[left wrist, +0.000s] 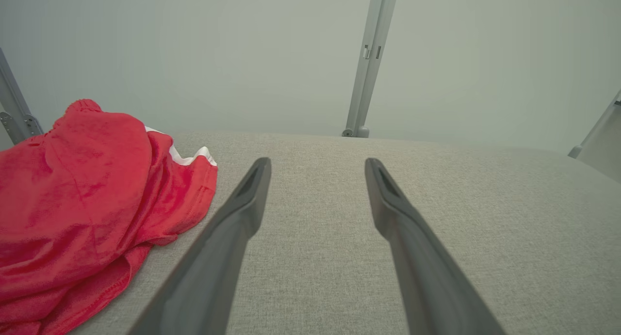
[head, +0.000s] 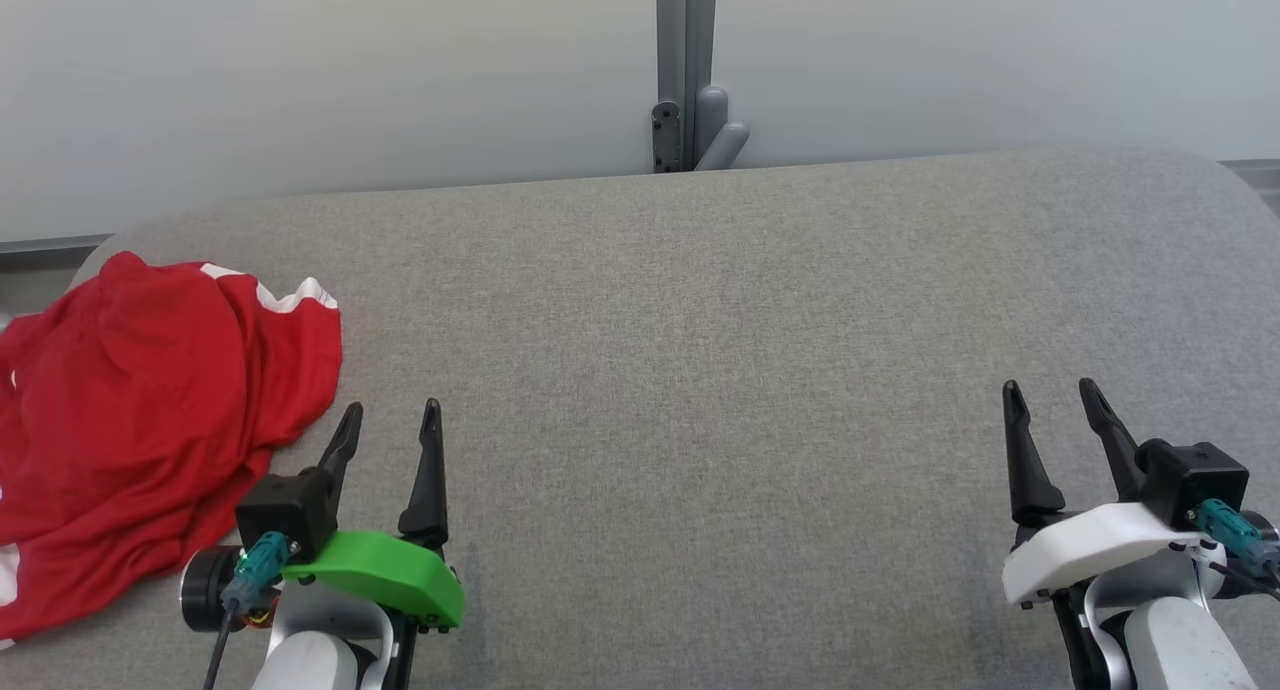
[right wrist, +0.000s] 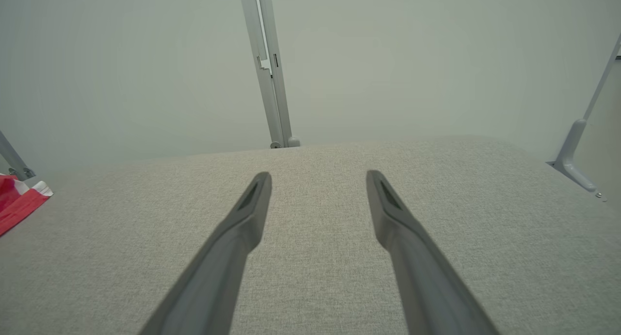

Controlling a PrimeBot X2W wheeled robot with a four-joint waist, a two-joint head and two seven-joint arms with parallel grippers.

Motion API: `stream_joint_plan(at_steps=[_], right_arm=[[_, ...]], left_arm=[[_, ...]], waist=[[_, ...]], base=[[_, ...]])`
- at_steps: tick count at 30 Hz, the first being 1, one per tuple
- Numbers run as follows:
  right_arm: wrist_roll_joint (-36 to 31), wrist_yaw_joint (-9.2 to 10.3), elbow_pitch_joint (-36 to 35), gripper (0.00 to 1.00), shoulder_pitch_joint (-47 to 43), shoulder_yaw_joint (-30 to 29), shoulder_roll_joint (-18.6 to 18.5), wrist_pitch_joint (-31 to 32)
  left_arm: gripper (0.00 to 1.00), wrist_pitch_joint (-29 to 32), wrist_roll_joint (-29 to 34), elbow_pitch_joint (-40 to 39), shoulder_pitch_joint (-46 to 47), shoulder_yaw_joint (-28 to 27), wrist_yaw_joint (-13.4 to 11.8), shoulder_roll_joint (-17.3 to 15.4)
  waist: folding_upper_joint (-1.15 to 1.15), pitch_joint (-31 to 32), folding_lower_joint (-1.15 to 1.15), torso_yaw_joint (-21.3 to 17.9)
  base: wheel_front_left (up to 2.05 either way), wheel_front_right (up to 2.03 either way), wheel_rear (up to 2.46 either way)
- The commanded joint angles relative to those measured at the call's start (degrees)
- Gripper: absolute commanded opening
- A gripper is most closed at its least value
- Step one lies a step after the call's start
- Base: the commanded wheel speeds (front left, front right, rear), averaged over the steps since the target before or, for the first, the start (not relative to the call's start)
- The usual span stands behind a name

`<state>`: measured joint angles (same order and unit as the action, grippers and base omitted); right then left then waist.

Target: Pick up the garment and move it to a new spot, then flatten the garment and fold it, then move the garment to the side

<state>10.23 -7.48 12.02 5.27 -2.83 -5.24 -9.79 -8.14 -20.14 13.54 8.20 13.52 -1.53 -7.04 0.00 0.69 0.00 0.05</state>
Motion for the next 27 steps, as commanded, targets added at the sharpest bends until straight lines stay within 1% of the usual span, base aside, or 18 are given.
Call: stream_joint_plan(at_steps=[1, 8, 21, 24, 27], right_arm=[[-1.1, -0.02, -0.3, 1.0, -0.4, 0.3, 0.0, -0.8], [-3.2, -0.01, -0.3, 1.0, -1.2, 0.8, 0.5, -2.4], [-5.1, -0.01, -0.3, 1.0, -2.3, 1.1, 1.7, -5.1], [-5.1, -0.01, -0.3, 1.0, -2.6, 0.9, 1.9, -5.5], [-4.6, -0.01, 0.0, 1.0, -2.5, 0.5, 2.0, -5.4]], left_arm=[[1.0, 0.1, 1.5, -0.3, -0.3, -0.3, -0.3, -0.3], [1.0, 0.3, 3.6, -0.3, -0.9, -0.6, -0.8, -0.3], [1.0, 0.7, 7.9, -0.9, -1.6, -0.7, -1.7, -0.7], [1.0, 0.7, 8.6, -1.0, -1.7, -0.7, -1.7, -0.8], [1.0, 0.5, 7.9, -0.8, -1.5, -0.7, -1.7, -0.7]], waist=[[0.0, 0.0, 0.0, 0.0], [0.0, 0.1, 0.0, 0.0], [0.0, -0.2, 0.0, 0.3], [0.0, -0.3, 0.0, 0.4], [0.0, -0.5, 0.0, 0.4]], base=[[0.0, 0.0, 0.0], [0.0, 0.0, 0.0], [0.0, 0.0, 0.0], [0.0, 0.0, 0.0], [0.0, 0.0, 0.0]])
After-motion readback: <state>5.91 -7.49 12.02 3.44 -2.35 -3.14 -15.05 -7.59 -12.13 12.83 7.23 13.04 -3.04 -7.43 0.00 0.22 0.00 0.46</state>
